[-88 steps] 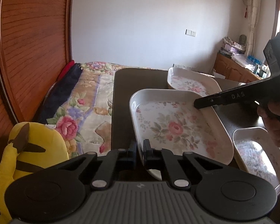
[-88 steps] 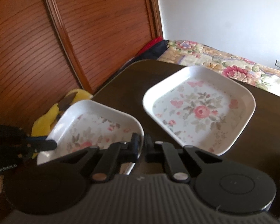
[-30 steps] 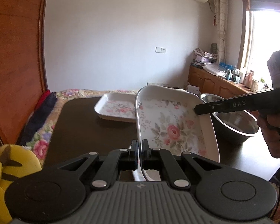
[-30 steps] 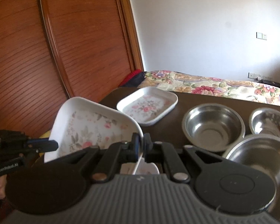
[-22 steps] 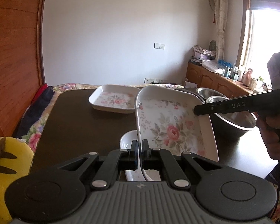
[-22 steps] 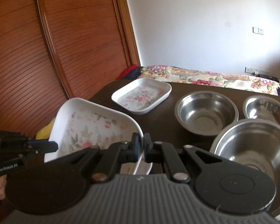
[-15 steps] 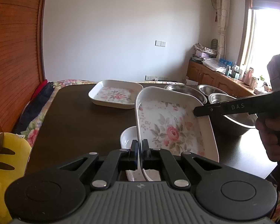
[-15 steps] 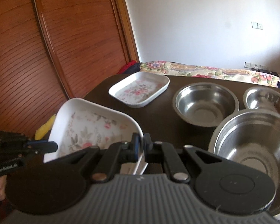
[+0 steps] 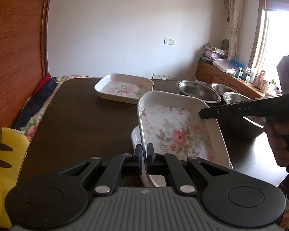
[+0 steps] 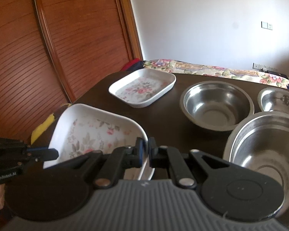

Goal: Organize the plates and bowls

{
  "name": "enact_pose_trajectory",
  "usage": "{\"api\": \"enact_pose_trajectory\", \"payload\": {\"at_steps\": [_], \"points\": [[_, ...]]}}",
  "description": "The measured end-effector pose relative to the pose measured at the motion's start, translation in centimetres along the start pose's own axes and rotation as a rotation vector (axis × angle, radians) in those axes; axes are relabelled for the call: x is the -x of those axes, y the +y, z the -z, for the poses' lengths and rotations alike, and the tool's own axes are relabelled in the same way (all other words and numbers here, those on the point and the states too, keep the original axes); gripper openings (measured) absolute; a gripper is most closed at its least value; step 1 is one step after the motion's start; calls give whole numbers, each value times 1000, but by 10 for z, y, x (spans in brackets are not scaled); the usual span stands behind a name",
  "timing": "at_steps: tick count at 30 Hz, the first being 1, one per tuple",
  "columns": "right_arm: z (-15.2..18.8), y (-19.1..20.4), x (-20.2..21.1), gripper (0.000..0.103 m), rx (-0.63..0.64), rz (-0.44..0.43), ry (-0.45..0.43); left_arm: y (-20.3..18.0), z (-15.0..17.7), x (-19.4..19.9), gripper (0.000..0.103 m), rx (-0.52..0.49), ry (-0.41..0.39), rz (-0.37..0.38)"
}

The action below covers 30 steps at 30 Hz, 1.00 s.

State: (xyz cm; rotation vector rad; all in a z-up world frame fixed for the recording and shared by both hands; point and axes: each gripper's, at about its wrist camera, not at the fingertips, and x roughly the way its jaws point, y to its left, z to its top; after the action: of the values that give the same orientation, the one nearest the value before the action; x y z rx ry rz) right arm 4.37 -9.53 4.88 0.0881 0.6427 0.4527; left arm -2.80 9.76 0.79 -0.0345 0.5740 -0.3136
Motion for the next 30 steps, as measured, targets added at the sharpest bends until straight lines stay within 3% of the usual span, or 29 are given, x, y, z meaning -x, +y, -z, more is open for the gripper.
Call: {"api": "enact_pose_trajectory", "payload": {"at_steps": [9, 17, 19, 21, 22, 25, 27, 30], "points": [[6, 1, -7, 7, 11, 21, 14, 7, 5, -15, 23, 19, 31, 8], [9, 12, -2, 8, 100, 68, -7, 5, 3, -9, 23, 22, 5, -2], [9, 14, 3, 9, 113, 60, -17, 2, 2, -4, 28, 12, -6, -4], [10, 16, 10, 9, 123, 52, -39, -2, 2, 0, 51, -3, -18, -18], [11, 17, 13, 9, 128, 50, -49, -3, 2, 2, 56, -9, -25, -27], [17, 21, 26, 9, 115, 30, -79, -5, 3, 9, 64, -9, -45, -49], [22, 22, 35, 9, 103, 22, -104, -7, 4, 15, 81, -12, -61, -55], [31, 23, 51, 9, 98, 14, -146, -11, 5, 24, 91, -25, -103, -68]]}}
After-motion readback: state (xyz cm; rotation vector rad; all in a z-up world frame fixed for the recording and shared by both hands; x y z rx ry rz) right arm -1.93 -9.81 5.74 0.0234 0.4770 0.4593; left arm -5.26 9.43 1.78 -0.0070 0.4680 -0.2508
